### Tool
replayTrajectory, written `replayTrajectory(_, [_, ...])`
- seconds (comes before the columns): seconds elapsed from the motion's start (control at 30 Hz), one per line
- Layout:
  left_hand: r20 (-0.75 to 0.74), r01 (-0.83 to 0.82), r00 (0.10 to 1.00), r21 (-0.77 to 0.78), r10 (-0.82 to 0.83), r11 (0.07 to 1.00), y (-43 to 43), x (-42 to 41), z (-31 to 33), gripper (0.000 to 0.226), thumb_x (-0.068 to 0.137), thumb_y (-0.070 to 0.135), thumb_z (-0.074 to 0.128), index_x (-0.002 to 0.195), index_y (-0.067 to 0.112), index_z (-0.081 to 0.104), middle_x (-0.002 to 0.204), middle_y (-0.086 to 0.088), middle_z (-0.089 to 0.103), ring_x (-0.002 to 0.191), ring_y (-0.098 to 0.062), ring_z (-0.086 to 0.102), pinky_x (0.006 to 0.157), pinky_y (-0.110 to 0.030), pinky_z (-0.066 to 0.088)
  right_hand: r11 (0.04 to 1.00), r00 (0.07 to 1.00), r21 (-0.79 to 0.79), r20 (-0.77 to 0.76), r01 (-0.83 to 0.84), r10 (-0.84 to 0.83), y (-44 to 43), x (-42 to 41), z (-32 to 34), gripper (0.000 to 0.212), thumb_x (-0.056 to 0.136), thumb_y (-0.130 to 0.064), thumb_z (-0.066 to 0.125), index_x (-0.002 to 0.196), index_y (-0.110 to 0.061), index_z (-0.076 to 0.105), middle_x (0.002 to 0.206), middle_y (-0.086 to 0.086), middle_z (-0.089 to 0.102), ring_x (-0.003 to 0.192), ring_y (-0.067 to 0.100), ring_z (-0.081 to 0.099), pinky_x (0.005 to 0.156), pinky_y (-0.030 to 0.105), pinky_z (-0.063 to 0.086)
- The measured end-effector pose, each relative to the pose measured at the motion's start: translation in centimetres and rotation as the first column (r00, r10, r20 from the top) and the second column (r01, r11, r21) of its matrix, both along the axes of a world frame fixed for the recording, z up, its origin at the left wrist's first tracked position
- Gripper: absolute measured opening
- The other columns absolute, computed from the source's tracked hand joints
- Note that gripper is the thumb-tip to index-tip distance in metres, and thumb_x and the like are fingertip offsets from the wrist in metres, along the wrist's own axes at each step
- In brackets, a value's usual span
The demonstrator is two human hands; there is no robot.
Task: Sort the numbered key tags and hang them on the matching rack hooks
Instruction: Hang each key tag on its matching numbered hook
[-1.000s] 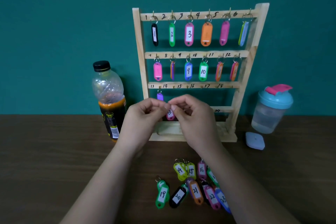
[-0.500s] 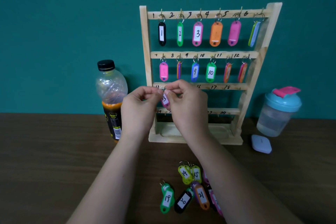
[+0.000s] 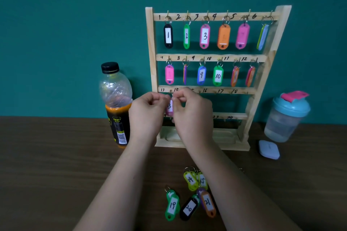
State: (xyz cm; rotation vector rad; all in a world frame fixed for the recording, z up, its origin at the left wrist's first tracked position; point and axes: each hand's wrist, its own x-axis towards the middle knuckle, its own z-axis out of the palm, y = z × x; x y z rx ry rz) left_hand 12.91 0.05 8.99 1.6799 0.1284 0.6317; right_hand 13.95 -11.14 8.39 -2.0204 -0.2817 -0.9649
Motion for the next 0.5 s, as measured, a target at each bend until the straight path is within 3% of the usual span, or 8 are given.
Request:
replayTrajectory(0.1, [0.006,-0.025,1.000,0.116,0.024,0.993,0.5,-0.4,-0.4,0.009,0.092,0.030,0.079,0.086,0.023,0.077,0.073,0.008,0.074,0.065,-0.001,0.064,0.064,-0.028,0.051,0.999,0.997,-0.038,0.080,-0.002,0.005,-1.1,-1.0,-0.1,0.001,0.096,-0.015,0.074,0.096,-0.015,0.075,0.087,-0.002,0.077,0.063,0.010,0.067,0.058,0.030,0.058])
replayTrajectory(0.2, [0.018,-0.069,0.998,0.204,0.067,0.977,1.2,-1.0,-1.5,0.010,0.089,0.030,0.082,0.089,0.025,0.073,0.080,0.007,0.073,0.077,-0.007,0.068,0.073,-0.032,0.056,0.998,0.994,-0.063,0.105,0.006,0.001,-3.3,-2.3,-0.3,0.004,0.096,-0.014,0.074,0.100,-0.014,0.075,0.091,-0.007,0.075,0.067,0.002,0.060,0.062,0.016,0.049])
replayTrajectory(0.3, [-0.039,-0.042,0.998,0.260,0.054,0.965,1.5,-1.9,-2.9,0.007,0.088,0.024,0.081,0.088,0.024,0.074,0.080,0.006,0.073,0.075,-0.009,0.068,0.075,-0.034,0.057,0.995,0.995,-0.039,-0.029,-0.097,0.096,-5.6,-3.8,-0.9,0.003,0.099,-0.018,0.072,0.100,-0.018,0.075,0.088,-0.012,0.072,0.070,0.001,0.067,0.063,0.019,0.053])
replayTrajectory(0.4, [-0.170,0.108,0.984,0.337,-0.052,0.935,1.4,-2.5,-3.6,0.007,0.086,0.024,0.081,0.082,0.027,0.076,0.078,0.008,0.074,0.075,-0.007,0.068,0.073,-0.030,0.055,0.986,0.966,-0.033,-0.206,-0.163,0.153,-7.2,-4.8,-1.8,0.007,0.098,-0.020,0.072,0.095,-0.026,0.075,0.082,-0.015,0.070,0.070,0.002,0.069,0.064,0.027,0.059])
replayTrajectory(0.5, [-0.296,0.266,0.944,0.433,-0.143,0.861,0.8,-3.1,-3.9,0.009,0.084,0.026,0.083,0.079,0.029,0.077,0.078,0.012,0.075,0.078,-0.005,0.069,0.075,-0.028,0.056,0.971,0.918,-0.153,-0.380,-0.183,0.113,-8.6,-5.4,-2.7,0.009,0.097,-0.024,0.072,0.094,-0.031,0.075,0.083,-0.019,0.069,0.078,-0.004,0.066,0.065,0.012,0.048])
